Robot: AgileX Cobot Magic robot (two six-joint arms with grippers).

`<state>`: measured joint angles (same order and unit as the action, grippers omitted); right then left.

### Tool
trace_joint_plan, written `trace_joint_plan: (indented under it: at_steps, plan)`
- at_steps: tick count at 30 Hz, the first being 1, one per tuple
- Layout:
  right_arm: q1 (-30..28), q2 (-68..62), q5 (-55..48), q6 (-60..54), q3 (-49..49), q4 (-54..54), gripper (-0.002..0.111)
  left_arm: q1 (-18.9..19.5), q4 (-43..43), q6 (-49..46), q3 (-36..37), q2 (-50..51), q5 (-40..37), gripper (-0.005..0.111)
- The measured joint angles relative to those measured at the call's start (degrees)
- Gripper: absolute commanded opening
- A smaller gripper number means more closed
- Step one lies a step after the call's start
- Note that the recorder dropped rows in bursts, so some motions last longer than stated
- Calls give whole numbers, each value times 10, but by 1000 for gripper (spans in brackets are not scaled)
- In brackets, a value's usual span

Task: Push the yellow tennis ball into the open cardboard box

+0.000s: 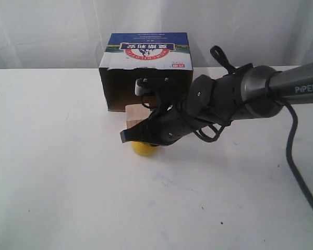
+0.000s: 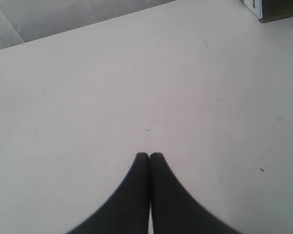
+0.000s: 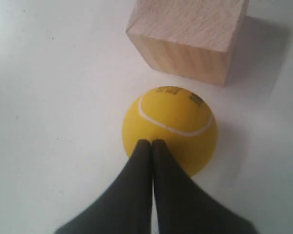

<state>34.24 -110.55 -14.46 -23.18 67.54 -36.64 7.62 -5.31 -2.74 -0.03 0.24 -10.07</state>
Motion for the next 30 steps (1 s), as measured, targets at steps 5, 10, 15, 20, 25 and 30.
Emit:
trace_joint_plan:
  at_steps: [5,10,15,20,25,30]
  plan:
    - [0,39,-4,16,-1,1,0,0,0,0,0,0,0,0]
    - [0,74,-45,117,-1,9,0,0,0,0,0,0,0,0]
    - [0,135,-82,162,-1,116,0,0,0,0,0,0,0,0]
    - [0,160,-73,211,-1,194,0,0,0,0,0,0,0,0]
    - [21,155,-55,146,-1,182,0,0,0,0,0,0,0,0]
    - [29,109,-37,133,14,153,0,0,0,0,0,0,0,0]
